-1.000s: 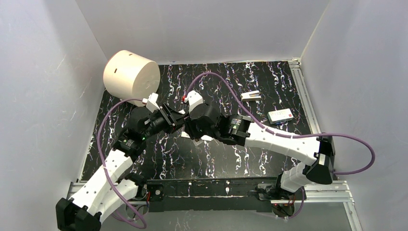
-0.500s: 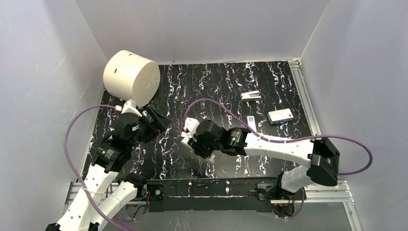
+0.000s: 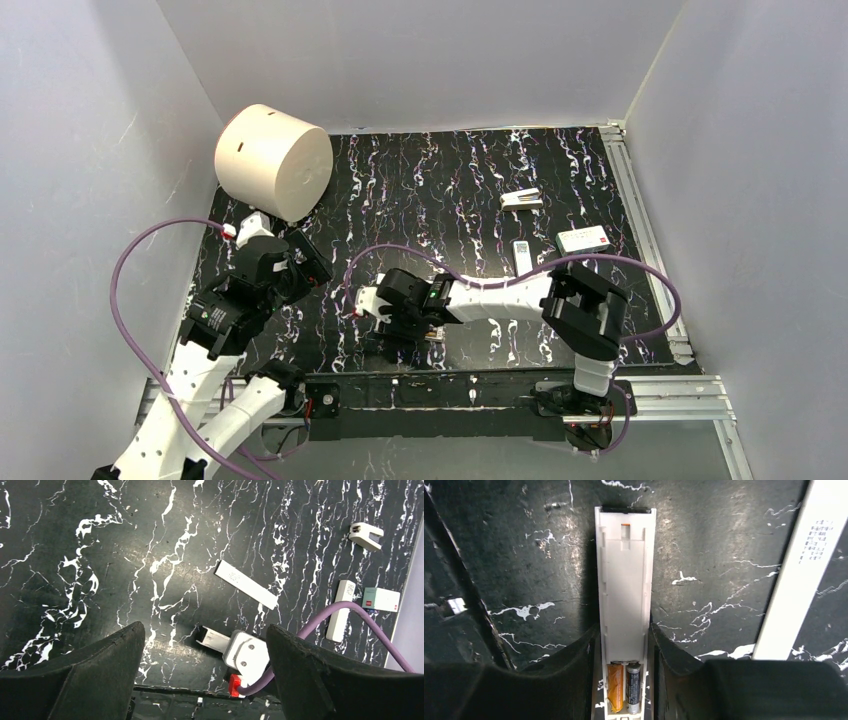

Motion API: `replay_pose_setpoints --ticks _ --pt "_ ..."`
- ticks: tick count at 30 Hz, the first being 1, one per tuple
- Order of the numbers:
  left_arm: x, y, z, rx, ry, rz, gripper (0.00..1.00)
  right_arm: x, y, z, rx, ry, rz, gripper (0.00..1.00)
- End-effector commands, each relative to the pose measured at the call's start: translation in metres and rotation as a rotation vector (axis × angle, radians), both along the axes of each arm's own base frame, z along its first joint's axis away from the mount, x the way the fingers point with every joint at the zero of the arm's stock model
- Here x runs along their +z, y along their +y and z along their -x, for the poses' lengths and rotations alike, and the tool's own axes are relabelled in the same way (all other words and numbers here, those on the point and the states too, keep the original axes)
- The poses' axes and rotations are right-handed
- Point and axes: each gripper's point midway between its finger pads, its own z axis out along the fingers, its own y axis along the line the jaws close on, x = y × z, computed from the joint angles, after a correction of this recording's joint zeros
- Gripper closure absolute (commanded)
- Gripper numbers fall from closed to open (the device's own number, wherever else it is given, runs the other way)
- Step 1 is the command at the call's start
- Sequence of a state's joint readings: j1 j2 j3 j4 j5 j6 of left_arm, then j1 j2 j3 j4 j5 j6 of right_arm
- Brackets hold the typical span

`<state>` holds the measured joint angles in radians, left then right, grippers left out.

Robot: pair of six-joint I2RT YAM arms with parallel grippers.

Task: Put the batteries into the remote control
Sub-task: Place the remote control at the center of the board.

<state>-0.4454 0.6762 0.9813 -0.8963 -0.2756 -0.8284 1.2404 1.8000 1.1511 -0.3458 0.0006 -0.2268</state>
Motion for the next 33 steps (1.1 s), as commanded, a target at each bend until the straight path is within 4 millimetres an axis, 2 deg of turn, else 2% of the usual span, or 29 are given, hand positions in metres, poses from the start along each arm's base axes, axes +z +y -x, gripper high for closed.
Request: replay_pose_setpoints --ticks 1,6,11,14,16,18,22,27,31,33 --pt "0.000 0.016 0.004 0.034 0.011 -0.070 0.11 0.007 0.016 -0.017 0.083 -0.115 -0.016 0.83" --pt "-0.006 0.012 0.001 0.015 0.038 -0.067 0.11 0.004 0.018 -0.023 0.099 -0.157 -0.029 0.82" --pt "-0.018 0.006 -0.003 0.003 0.081 -0.057 0.10 -0.009 0.009 -0.022 0.144 -0.156 0.026 0.80" --pt "-0.026 0.000 -0.007 -0.009 0.104 -0.036 0.09 -0.011 0.007 -0.022 0.136 -0.158 0.036 0.67" --pt "-0.031 -0.004 -0.010 -0.021 0.120 -0.022 0.09 -0.007 0.011 -0.021 0.105 -0.141 0.022 0.52" --pt "-0.037 -0.007 -0.013 -0.031 0.138 -0.010 0.09 0.000 0.016 -0.021 0.088 -0.134 -0.007 0.43" --pt "-0.044 -0.015 -0.021 -0.060 0.160 0.004 0.09 0.022 0.023 -0.024 0.038 -0.147 -0.092 0.38" --pt "-0.052 -0.031 -0.035 -0.165 0.176 -0.004 0.12 0.075 0.030 -0.031 -0.100 -0.147 -0.327 0.37" --pt "-0.068 -0.052 -0.047 -0.255 0.208 0.036 0.18 0.114 0.017 -0.049 -0.329 -0.060 -0.549 0.37" --pt "-0.078 -0.060 -0.053 -0.273 0.231 0.053 0.19 0.123 0.003 -0.060 -0.466 0.007 -0.635 0.38"
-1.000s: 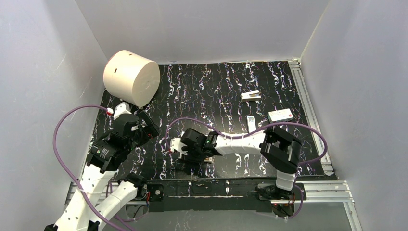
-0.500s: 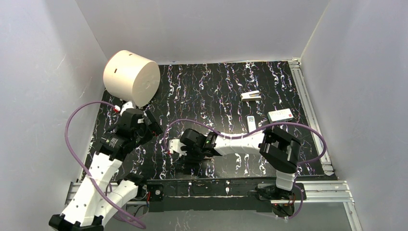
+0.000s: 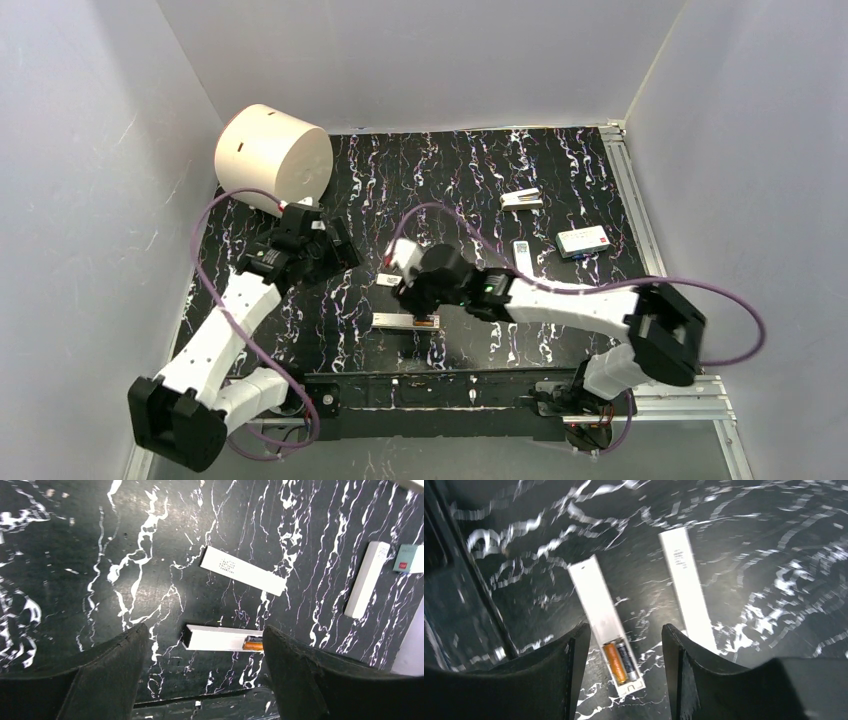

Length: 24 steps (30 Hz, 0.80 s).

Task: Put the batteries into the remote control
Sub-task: Place the remote control at the center of the board, then pick up the battery cover at the center of the board.

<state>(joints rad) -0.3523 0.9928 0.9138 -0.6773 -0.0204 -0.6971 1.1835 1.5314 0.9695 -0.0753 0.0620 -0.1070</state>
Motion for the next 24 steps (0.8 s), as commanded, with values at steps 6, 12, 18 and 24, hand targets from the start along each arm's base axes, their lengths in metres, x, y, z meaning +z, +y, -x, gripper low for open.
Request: replay_pose_setpoints --ticks 6,12,18,24 --pt "-0.053 -0.038 -0.025 -0.117 0.078 0.098 0.23 0.013 -0.067 -0.063 -0.791 0.420 -0.391 0.39" --pt "-0.092 -0.044 -0.036 -0.125 0.054 0.113 0.21 -0.018 -0.078 -0.055 -0.968 0.619 -0.423 0.50" --pt "-0.110 -0.051 -0.043 -0.155 -0.004 0.146 0.22 -0.044 -0.086 -0.059 -1.067 0.646 -0.371 0.56" --pt "-0.120 -0.045 -0.057 -0.165 -0.038 0.076 0.24 -0.068 -0.094 -0.071 -1.114 0.638 -0.319 0.56"
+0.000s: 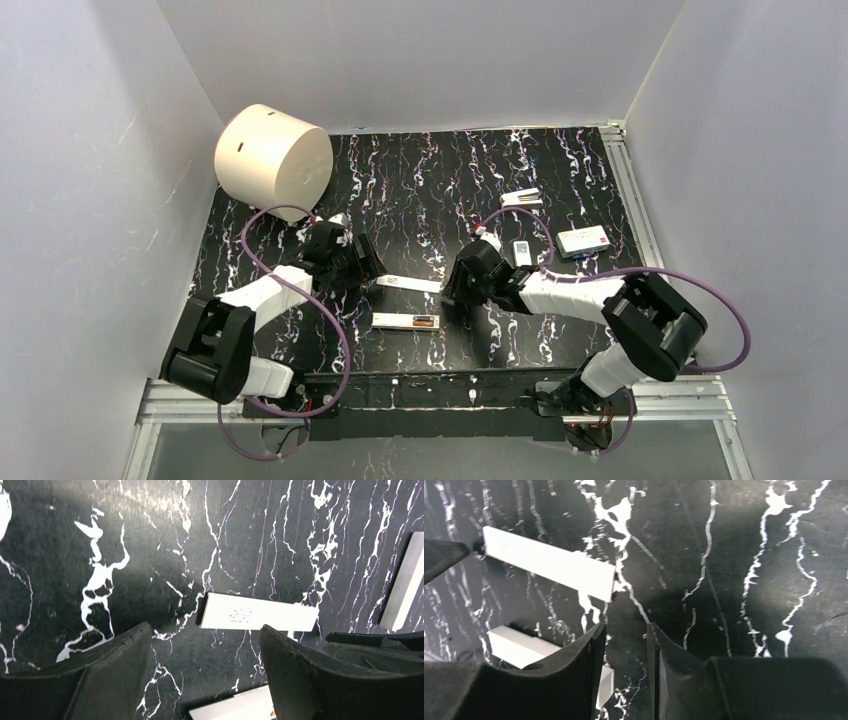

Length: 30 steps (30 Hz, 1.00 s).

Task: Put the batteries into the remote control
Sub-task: Pick up the battery cover at the center of the board.

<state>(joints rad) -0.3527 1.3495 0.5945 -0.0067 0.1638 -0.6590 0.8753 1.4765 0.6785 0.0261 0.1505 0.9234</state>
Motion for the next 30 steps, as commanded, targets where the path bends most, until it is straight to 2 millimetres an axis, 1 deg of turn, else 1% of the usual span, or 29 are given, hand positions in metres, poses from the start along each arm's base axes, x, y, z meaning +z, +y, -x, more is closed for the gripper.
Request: replay_pose_setpoints --ticks 1,2,6,11,15,17,20,26,30 --pt "0.001 0.000 -0.021 -0.020 -0.079 -0.031 0.26 -0.005 -0.002 -0.016 -0.058 -0.006 0.005 0.56" --pt "-0.001 -0.002 -0.021 -0.032 -0.071 -0.023 0.29 -0.009 -0.003 -0.018 -0.056 -0.004 0.013 0.56" --pt "-0.012 -0.014 -0.015 -0.042 0.010 0.033 0.50 -0.021 -0.001 -0.018 -0.042 0.024 0.022 0.55" --pt "-0.017 -0.016 0.000 -0.039 0.061 0.078 0.54 -0.031 0.006 -0.012 -0.009 0.073 0.005 0.55" --pt "-0.026 -0.028 0.012 -0.090 0.150 0.152 0.62 -0.035 0.012 -0.007 0.010 0.103 -0.020 0.58" --pt "-0.027 -0.028 0.017 -0.069 0.181 0.181 0.66 -0.038 0.012 -0.005 0.010 0.112 -0.022 0.59" --pt "-0.019 -0.026 0.018 -0.040 0.183 0.220 0.69 -0.041 0.013 -0.004 0.009 0.121 -0.032 0.60" --pt "0.009 -0.030 0.011 -0.038 0.155 0.343 0.73 -0.054 0.014 0.001 0.013 0.150 -0.037 0.61" --pt "0.026 -0.035 0.008 -0.046 0.153 0.443 0.74 -0.061 0.008 0.005 0.011 0.169 -0.005 0.62"
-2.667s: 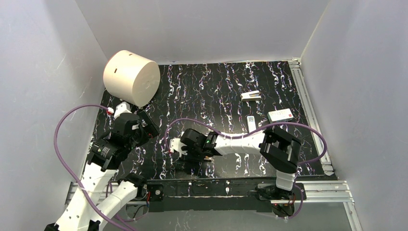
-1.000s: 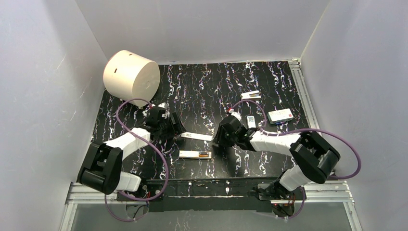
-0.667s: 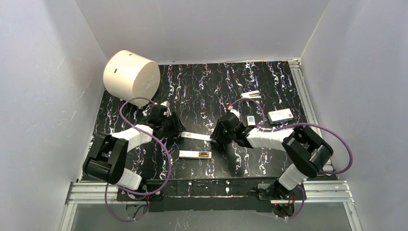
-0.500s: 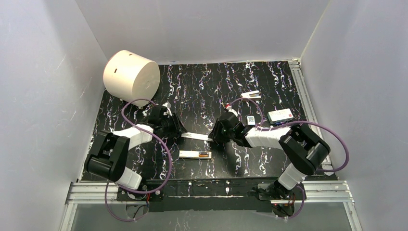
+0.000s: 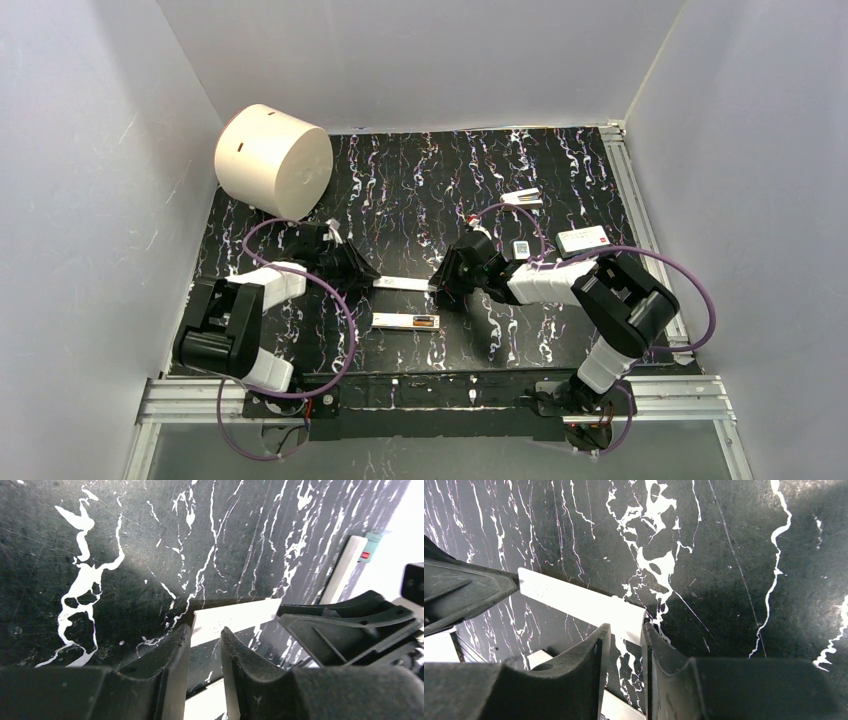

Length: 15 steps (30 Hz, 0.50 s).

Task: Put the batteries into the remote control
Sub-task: Pick up the battery cover at the center of the board.

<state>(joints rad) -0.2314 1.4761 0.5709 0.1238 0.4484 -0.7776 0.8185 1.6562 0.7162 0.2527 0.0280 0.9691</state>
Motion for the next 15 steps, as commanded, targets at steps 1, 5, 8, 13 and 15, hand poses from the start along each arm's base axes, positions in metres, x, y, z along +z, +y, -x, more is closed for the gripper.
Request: replay_pose_setpoints --ticks 1,5,8,13,15 --pt "0.036 -0.022 0.009 -0.073 0.003 0.197 0.74 -0.052 -0.030 0.031 0.021 0.127 0.166 0.62" --pt "0.038 -0.021 0.013 -0.091 0.029 0.245 0.75 -0.063 -0.042 0.030 0.024 0.109 0.242 0.62" --pt "0.043 -0.026 0.011 -0.098 0.031 0.294 0.76 -0.068 -0.042 0.033 0.046 0.116 0.247 0.63" --pt "0.055 -0.032 0.011 -0.113 0.021 0.354 0.79 -0.071 -0.039 0.035 0.055 0.130 0.230 0.63" --pt "0.058 -0.032 0.011 -0.118 0.012 0.358 0.80 -0.071 -0.039 0.036 0.055 0.132 0.228 0.63"
